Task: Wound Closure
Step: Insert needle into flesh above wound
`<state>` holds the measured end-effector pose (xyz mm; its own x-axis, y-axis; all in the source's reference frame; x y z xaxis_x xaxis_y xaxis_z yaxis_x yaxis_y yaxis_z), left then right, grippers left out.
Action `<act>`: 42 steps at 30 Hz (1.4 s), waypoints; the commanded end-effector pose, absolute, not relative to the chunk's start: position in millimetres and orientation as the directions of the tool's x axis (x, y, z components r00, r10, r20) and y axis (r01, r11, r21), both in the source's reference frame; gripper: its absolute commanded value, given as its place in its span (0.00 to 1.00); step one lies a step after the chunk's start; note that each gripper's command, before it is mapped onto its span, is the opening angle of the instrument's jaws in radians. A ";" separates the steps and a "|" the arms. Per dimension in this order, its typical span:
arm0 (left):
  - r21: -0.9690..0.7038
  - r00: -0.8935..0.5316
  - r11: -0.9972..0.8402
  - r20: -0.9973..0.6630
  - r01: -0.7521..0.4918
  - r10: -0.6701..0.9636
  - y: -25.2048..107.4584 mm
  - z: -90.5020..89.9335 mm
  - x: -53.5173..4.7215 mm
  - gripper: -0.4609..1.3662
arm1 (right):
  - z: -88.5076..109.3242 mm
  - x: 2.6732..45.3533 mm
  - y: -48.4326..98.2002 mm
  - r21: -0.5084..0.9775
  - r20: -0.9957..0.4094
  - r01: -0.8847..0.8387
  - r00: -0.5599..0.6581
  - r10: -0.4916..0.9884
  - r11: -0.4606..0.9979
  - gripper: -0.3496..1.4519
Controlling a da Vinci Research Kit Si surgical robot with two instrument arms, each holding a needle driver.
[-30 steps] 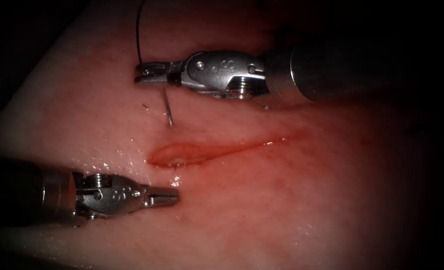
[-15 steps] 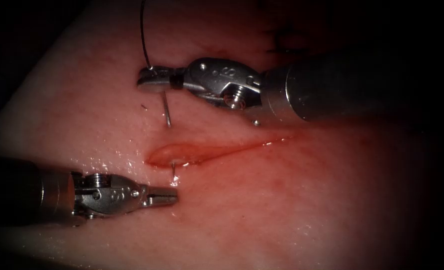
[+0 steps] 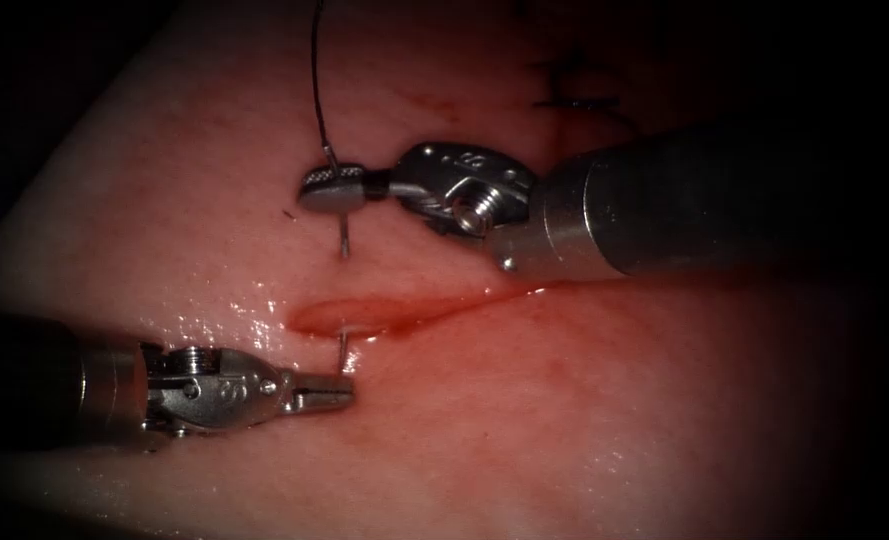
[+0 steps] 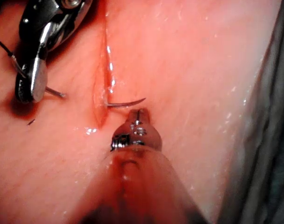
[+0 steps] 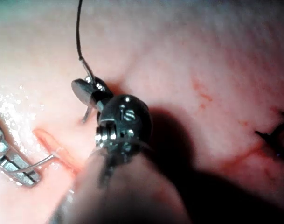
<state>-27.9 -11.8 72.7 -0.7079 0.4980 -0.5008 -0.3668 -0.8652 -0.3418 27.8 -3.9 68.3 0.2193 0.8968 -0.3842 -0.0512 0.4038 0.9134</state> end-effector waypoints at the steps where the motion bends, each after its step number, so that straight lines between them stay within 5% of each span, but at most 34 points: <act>1: -0.346 -0.708 -0.864 -0.500 -0.365 0.499 -11.7 72.7 -28.0 0.16 | 68.4 28.0 -4.1 0.918 -0.377 -0.043 0.218 0.900 0.395 0.00; 12: -0.347 -0.707 -0.863 -0.499 -0.367 0.501 -11.5 72.7 -28.3 0.16 | 68.3 28.2 -3.9 0.908 -0.403 -0.045 0.188 0.896 0.417 0.00; 14: -0.351 -0.705 -0.860 -0.497 -0.371 0.507 -11.4 72.7 -28.4 0.16 | 68.6 28.1 -3.1 0.860 -0.491 -0.064 0.166 0.855 0.506 0.36; 19: -0.351 -0.704 -0.859 -0.496 -0.372 0.508 -11.3 72.7 -28.5 0.16 | 69.5 27.6 -0.8 0.748 -0.638 -0.109 0.153 0.755 0.654 0.75; 22: -0.351 -0.704 -0.859 -0.496 -0.372 0.508 -11.3 72.7 -28.5 0.16 | 69.8 27.2 0.8 0.676 -0.705 -0.146 0.154 0.692 0.722 0.84; 42: -0.351 -0.705 -0.861 -0.498 -0.369 0.505 -11.6 72.6 -28.0 0.15 | 67.5 29.9 1.0 0.627 -0.752 -0.133 0.152 0.641 0.767 0.82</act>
